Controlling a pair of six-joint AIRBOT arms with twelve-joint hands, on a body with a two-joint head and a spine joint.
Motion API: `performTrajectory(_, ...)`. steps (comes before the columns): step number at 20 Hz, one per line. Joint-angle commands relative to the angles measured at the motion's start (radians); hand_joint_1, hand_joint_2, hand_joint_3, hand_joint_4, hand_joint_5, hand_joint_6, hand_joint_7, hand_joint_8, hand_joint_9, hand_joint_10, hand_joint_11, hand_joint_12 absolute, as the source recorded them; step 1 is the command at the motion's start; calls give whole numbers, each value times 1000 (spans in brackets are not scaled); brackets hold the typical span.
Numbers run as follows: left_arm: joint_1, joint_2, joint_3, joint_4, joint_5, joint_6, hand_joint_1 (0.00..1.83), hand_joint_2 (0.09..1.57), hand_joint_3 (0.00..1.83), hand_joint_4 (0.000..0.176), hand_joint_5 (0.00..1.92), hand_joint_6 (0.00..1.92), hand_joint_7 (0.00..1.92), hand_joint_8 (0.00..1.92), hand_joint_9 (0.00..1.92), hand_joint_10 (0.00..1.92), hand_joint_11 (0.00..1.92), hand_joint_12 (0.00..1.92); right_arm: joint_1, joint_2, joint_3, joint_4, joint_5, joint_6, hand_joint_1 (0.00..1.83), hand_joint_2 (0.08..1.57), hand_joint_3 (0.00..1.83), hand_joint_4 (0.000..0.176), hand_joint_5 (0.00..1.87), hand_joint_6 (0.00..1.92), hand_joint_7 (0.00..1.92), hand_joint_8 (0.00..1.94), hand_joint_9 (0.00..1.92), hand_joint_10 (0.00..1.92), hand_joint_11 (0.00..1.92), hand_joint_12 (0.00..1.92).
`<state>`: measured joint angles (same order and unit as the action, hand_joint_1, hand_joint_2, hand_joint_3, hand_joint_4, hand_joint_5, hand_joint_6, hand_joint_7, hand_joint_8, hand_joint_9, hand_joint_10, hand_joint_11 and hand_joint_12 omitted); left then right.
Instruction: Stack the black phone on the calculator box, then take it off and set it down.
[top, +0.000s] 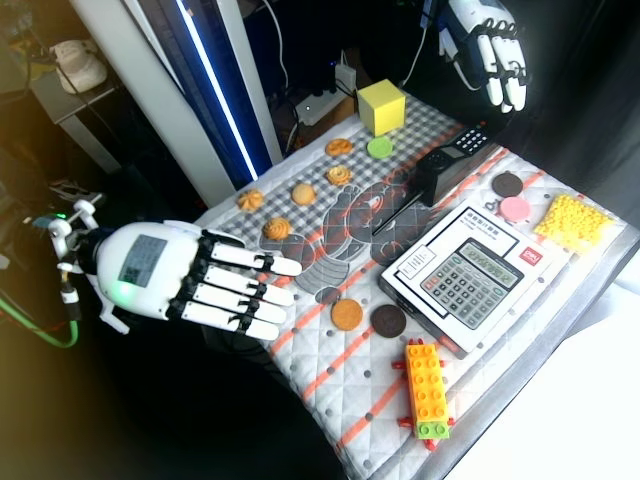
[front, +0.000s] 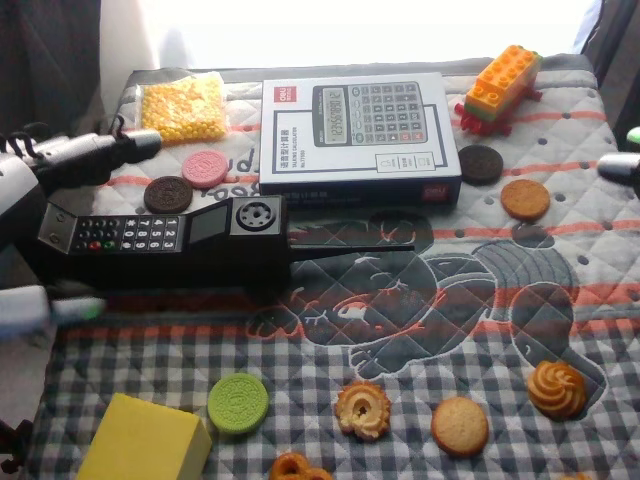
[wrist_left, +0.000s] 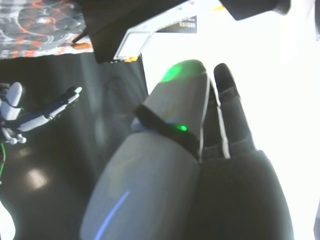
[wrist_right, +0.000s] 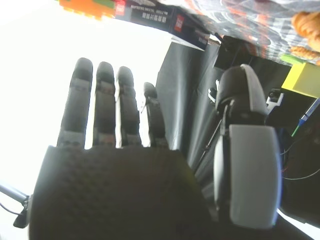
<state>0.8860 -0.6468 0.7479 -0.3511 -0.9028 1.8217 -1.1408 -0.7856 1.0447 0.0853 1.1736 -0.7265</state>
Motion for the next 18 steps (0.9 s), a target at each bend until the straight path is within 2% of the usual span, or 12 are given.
performTrajectory(1,-17,-4,5,14,-112,1,356,979,1,147,260,2,327,2,362,38,0,1201,11,3,-1,23,117,2,0,1172,7,176,228,1,137,1,151,16,0,616)
performTrajectory(2,-19,-6,6,15,-111,1,393,956,0,147,232,1,306,1,336,19,0,1269,11,2,-1,22,117,2,2,1186,3,176,232,1,139,1,168,8,0,669)
performTrajectory(3,-20,-7,8,17,-109,1,437,937,0,141,204,0,301,0,341,16,0,1316,11,1,-1,20,117,2,3,1189,1,176,228,1,129,2,156,5,0,635)
performTrajectory(4,-22,-8,10,18,-108,1,464,915,0,152,178,0,301,1,347,17,0,1323,11,0,-1,19,117,2,0,1181,0,176,233,4,138,6,156,5,0,628)
performTrajectory(5,-27,-11,14,19,-103,1,535,872,0,169,91,0,256,0,323,5,0,1200,11,-1,-1,18,117,2,0,1178,0,176,237,5,146,9,150,2,0,625)
performTrajectory(7,-56,-27,37,21,-73,1,680,786,0,175,10,0,160,0,282,0,0,1118,11,-2,0,18,113,2,13,1184,0,176,250,7,157,9,163,6,0,620)
performTrajectory(10,-148,-81,100,35,43,1,727,732,0,176,0,0,177,6,334,14,0,1257,7,-3,1,18,110,2,39,1200,0,176,250,0,134,1,134,1,0,525)
performTrajectory(13,-230,-127,159,67,184,14,769,738,0,176,0,0,202,7,367,14,0,1335,5,-3,1,13,109,2,32,1183,0,176,240,2,113,3,97,2,0,322)
performTrajectory(15,-289,-153,174,47,275,143,751,739,0,176,0,0,212,7,347,14,48,1274,5,-3,2,10,109,2,24,1182,0,176,239,1,122,4,107,4,4,262)
performTrajectory(16,-302,-161,175,31,298,195,758,756,1,167,27,3,237,6,396,19,99,1204,4,-3,2,10,109,2,27,1169,0,176,238,0,125,3,91,5,0,222)
performTrajectory(18,-307,-168,179,11,326,236,677,788,2,152,10,0,228,0,433,10,177,1107,3,-3,2,8,107,2,54,1166,0,176,235,0,127,1,63,1,0,183)
